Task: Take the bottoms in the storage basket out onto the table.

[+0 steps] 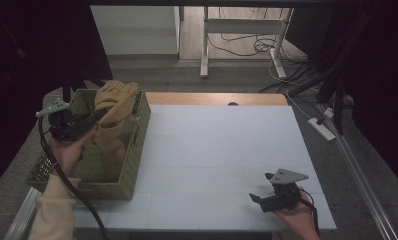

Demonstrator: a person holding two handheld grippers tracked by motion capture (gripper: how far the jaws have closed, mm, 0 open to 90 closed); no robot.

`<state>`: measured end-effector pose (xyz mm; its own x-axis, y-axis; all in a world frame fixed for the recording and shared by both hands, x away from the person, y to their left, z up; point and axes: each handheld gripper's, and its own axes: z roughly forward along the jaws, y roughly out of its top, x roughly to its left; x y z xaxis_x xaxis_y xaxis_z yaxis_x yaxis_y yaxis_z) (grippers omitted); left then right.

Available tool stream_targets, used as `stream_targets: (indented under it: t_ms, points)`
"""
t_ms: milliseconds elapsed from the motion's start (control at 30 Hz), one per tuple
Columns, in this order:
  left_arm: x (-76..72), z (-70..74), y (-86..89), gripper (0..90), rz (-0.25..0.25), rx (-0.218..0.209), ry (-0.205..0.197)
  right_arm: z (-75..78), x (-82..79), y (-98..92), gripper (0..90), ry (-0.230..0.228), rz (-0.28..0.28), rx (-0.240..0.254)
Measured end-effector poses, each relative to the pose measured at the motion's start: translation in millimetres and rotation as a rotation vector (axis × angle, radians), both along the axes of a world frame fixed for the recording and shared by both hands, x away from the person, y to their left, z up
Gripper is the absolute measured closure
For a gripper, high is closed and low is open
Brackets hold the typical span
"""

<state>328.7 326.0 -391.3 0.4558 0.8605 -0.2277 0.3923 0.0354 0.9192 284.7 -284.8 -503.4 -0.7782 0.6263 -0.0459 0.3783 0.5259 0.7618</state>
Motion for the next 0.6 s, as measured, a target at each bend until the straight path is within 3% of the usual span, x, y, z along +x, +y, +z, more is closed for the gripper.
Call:
stream_targets:
  t_ms: [600]
  points:
    - [-6.2,8.7,-2.5,78.3,-0.016,-0.028,-0.036,0.1,0.2,-0.5,6.8,-0.002,-0.003,-0.004]
